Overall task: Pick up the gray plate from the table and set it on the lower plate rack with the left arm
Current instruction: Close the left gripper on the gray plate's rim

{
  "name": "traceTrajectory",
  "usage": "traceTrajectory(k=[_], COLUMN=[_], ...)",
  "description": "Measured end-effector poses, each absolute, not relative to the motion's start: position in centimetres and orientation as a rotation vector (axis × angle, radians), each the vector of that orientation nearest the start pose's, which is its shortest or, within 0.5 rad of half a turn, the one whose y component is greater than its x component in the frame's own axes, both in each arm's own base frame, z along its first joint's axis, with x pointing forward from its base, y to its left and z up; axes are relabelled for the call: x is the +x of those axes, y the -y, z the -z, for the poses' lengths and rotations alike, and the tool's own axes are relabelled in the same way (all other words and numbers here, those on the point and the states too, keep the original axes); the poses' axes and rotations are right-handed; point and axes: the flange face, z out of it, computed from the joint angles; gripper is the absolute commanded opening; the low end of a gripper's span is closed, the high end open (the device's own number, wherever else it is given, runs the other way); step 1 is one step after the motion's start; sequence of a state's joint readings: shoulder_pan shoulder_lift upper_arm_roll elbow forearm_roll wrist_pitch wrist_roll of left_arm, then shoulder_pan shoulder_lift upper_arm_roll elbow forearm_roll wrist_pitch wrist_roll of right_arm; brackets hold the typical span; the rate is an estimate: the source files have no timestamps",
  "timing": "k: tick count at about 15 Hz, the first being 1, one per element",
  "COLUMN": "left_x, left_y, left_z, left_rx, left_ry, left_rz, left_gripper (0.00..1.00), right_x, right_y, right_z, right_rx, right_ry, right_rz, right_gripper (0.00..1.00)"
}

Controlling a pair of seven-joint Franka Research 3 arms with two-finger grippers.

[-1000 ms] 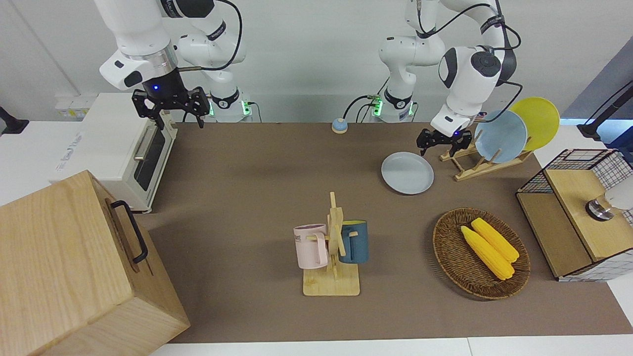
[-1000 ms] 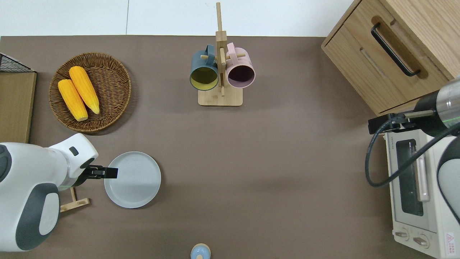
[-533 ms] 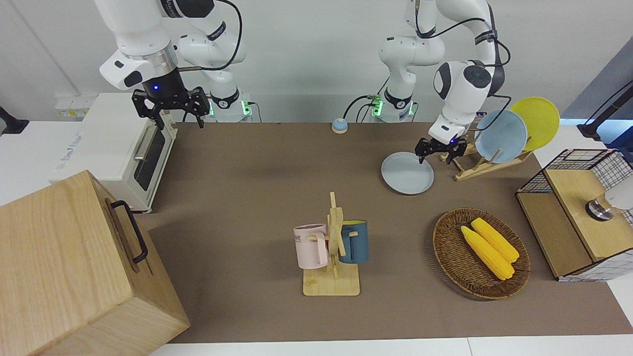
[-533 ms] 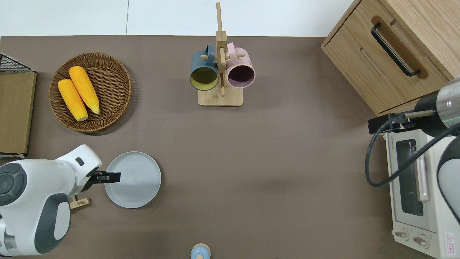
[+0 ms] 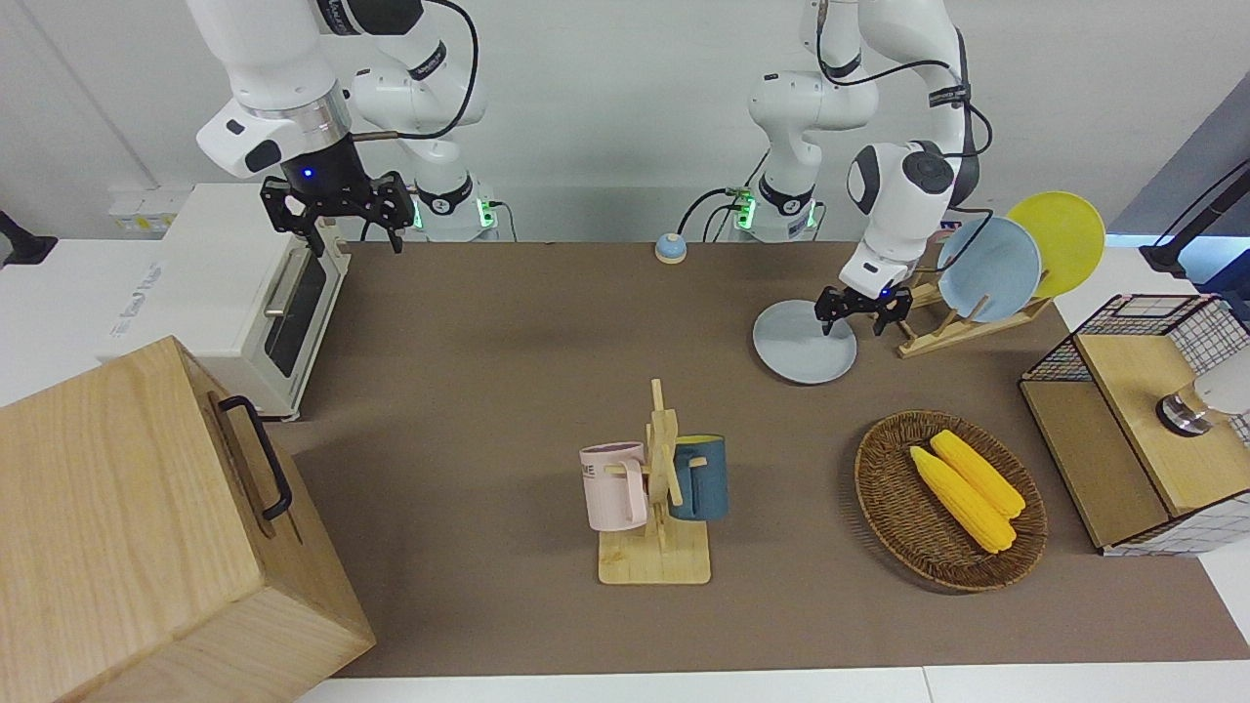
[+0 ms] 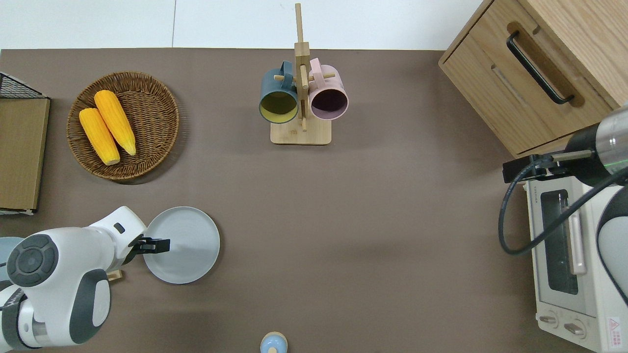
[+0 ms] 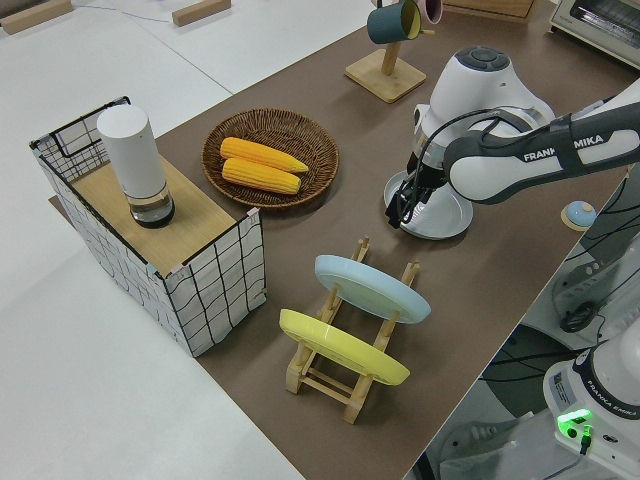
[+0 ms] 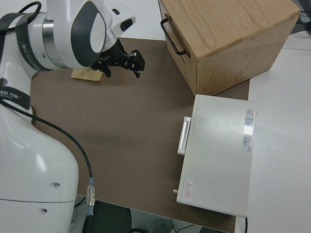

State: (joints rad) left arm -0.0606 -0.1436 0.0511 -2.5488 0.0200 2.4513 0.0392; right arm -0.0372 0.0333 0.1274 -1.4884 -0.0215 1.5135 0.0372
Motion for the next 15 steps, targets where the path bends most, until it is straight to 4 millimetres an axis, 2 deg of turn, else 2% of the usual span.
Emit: traceTrajectory(k=[4,7,11,14,15], left_x=[45.1,45.1,45.2,45.2,45.2], left_y=[0.3,0.3,0.3,0.3,0.3], left_z=[-30.9,-30.5,-30.2,-30.0,-29.9], left_rx=[-3.132,-3.131,-3.131,-3.131,-3.131], left_ry=[-0.094,-0.094,-0.095,-0.095,-0.095], left_rz=[0.066,0.059,0.056,0.058,0.058], left_gripper=[0.99,0.98,0.92,0.79,0.71], right_x=[55.8,55.8,55.8,55.8,55.8], right_y=[-4.7,-4.7,-4.7,-4.7,-4.7], right_z=[-64.0,-64.0,-64.0,-64.0,-64.0], right_rx=[-3.158,-3.158,-3.158,-3.158,-3.158], right_ry=[0.082,0.082,0.082,0.082,0.082], right_rz=[-0.011,-0.011,-0.011,-0.011,-0.011], right_gripper=[0.983,0.983,0.983,0.983,0.983])
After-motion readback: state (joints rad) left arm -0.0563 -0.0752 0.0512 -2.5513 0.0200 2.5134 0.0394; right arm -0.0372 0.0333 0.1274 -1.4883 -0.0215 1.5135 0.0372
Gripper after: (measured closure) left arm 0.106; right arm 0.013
